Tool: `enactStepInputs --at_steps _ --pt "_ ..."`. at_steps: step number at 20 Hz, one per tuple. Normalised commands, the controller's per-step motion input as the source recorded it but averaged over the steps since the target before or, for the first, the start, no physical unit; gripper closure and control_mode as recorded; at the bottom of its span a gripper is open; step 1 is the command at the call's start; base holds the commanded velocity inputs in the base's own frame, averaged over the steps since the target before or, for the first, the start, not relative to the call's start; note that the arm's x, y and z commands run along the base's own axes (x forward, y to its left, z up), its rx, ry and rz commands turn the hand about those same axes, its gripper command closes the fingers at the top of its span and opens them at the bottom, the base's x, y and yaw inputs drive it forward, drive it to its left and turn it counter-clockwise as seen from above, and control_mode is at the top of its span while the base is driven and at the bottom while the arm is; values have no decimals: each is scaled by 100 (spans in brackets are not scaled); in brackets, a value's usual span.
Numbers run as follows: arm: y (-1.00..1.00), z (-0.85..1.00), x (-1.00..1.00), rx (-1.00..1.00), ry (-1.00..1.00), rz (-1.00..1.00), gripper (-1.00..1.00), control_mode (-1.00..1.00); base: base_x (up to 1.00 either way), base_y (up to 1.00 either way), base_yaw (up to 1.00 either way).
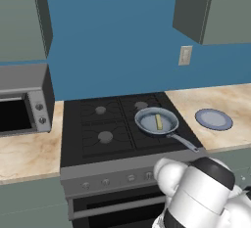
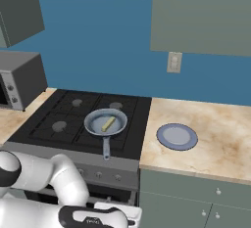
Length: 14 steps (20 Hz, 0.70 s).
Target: Pick up the butter stick and place it in the pan. Then turn on the burner for the pan.
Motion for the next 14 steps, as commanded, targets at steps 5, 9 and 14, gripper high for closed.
enactStepInputs --at_steps 5,9,14 --pt "10 -10 0 0 0 0 -100 -100 0 0 0" --pt "5 -4 0 0 -1 0 -100 -100 0 0 0" --pt "18 0 1 0 0 0 -100 -100 0 0 0"
